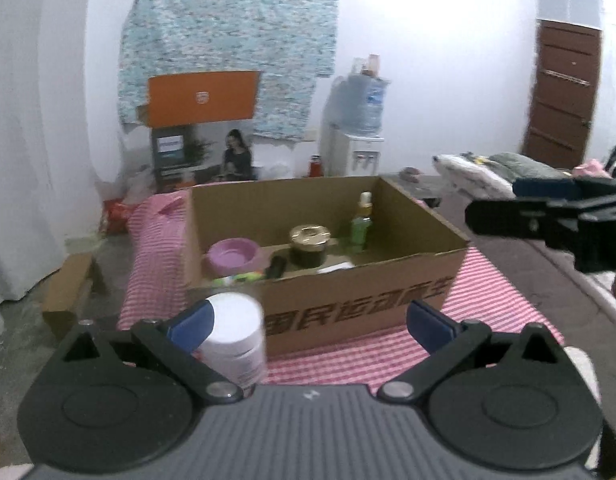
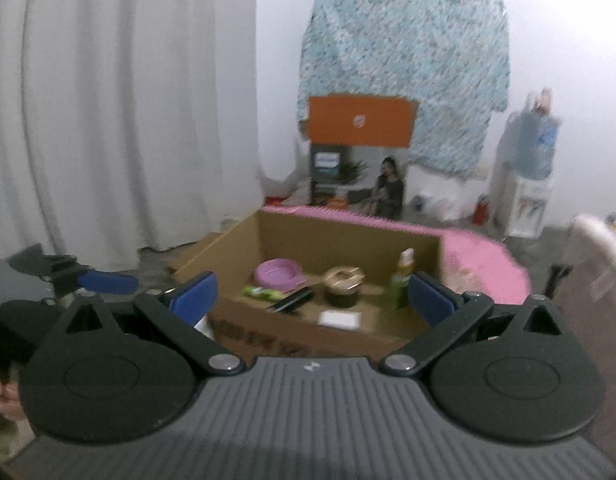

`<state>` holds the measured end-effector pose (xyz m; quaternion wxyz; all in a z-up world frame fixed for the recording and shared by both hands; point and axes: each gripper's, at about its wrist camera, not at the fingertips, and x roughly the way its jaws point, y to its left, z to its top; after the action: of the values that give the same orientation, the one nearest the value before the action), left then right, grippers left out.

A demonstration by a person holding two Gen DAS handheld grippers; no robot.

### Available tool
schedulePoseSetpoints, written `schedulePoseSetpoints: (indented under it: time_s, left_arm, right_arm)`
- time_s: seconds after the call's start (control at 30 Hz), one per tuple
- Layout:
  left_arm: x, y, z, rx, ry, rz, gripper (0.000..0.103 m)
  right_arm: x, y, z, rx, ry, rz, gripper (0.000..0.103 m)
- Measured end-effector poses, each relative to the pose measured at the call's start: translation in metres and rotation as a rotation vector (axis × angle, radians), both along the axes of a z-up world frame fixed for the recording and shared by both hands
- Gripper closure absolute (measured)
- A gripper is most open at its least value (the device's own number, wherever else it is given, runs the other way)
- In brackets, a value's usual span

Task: Organize rigid objects
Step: 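Move the right tool out of the box to the white pill bottle, then close the right tool on the white pill bottle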

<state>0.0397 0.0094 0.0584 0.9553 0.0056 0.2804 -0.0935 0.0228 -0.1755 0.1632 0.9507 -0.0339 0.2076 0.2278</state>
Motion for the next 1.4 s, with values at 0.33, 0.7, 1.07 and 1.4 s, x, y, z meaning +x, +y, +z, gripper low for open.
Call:
schedulePoseSetpoints:
  time_s: [0.33,0.7,1.07,1.4]
  left_arm:
    - [0.014,0.022,-0.039,0.067,0.006,0.107,0.001]
    - [0.051,0.032,-0.074,0.061,0.067,0.1,0.015]
    - [0.067,0.036,-0.087,0.015,0.112,0.102,0.038]
    - [0.071,0.035,-0.089,0.039,0.118,0.13,0.049]
  right_arm:
    - [0.048,0.058,-0.042,0.217,0.262,0.217,0.001]
    - [0.1,0.108,-0.092,0.319,0.502,0.245,0.006]
    - [0.124,0.129,-0.111,0.316,0.592,0.252,0.033]
    - [0.127,0.135,-0.111,0.273,0.591,0.261,0.041]
